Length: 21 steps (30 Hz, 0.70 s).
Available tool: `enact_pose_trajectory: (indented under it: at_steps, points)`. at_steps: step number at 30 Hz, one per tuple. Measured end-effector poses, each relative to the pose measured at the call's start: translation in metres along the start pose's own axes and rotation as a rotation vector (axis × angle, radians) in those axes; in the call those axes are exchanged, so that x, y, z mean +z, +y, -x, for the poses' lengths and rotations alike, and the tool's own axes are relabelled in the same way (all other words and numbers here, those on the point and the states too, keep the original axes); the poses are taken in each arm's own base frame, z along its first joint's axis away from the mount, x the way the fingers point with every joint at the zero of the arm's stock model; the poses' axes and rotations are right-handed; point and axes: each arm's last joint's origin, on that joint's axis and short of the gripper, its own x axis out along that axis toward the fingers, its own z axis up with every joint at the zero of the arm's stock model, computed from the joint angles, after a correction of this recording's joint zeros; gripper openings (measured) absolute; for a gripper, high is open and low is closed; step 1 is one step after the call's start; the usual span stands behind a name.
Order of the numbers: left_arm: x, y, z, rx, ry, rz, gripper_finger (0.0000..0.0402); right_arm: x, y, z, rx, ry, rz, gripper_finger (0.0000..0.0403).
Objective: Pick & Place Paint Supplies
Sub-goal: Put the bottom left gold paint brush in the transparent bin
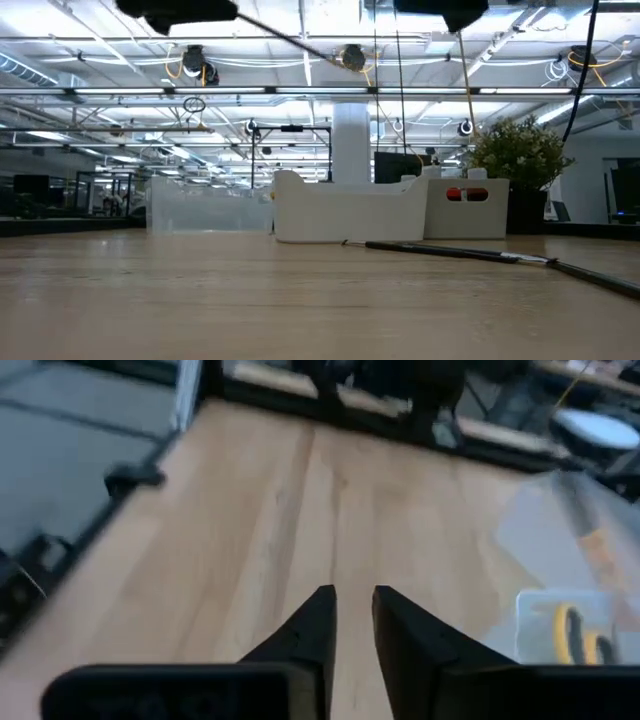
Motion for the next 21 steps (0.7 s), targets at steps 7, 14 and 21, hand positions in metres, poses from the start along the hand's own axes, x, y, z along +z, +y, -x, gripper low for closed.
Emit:
enact_pose_trajectory:
  at_steps: [7,14,21]
  points:
    - [-0.009,0.011,0.017,0.251,0.108,-0.041,0.001,0.013,0.006,0.02,0.035,-0.069,-0.018,0.008]
    - [-0.036,0.045,0.03,0.506,0.22,0.078,0.001,0.019,0.007,0.022,0.038,-0.127,-0.004,0.0079]
    - [-0.09,0.073,0.022,0.612,0.313,0.137,0.001,0.021,0.006,0.023,0.038,-0.147,-0.009,0.0076]
